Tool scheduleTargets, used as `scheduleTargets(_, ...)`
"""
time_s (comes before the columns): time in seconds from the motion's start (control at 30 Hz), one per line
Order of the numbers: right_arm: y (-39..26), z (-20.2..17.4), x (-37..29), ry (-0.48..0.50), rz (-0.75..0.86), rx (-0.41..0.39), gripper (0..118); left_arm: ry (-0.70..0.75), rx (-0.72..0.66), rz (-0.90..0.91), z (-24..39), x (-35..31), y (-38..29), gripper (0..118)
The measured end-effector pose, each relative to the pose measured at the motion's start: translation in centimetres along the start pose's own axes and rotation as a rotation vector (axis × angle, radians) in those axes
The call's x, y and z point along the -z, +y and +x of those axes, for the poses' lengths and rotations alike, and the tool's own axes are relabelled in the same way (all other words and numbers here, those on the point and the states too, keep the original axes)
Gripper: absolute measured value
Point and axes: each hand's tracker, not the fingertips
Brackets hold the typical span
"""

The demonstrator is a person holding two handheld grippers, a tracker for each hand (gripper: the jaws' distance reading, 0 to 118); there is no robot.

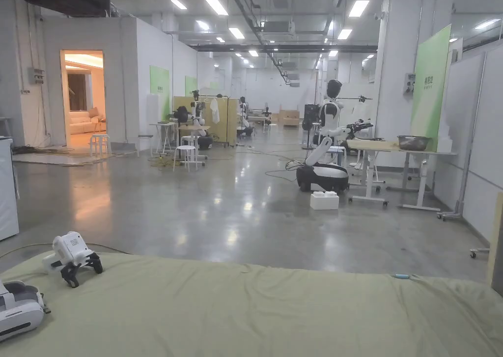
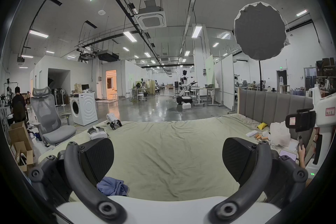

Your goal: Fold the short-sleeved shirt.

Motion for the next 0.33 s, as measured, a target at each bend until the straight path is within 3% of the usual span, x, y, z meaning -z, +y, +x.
scheduleTargets(0.07,-0.3,0.2,0.4,0.11,0.021,-0.054,116,0.006,-0.006,0.0,0.0,0.3,-0.2,118)
scheduleTargets(0.13,-1.2,0.9,0.3,0.216,0.095,-0.018,116,0.005,-0.012,-0.003,0.1,0.8,-0.5,118)
scheduleTargets(0.2,-1.1,0.3,0.0,0.186,0.106,-0.013,116,0.007,-0.011,-0.016,0.3,1.2,-0.9,118)
scheduleTargets(0.27,-1.1,0.1,-0.3,0.272,0.158,-0.064,116,0.006,-0.001,-0.017,0.5,1.4,-1.4,118)
scheduleTargets(0.33,-1.2,-0.6,-0.9,0.26,0.199,-0.101,117,0.016,0.007,-0.007,0.8,1.6,-1.8,118)
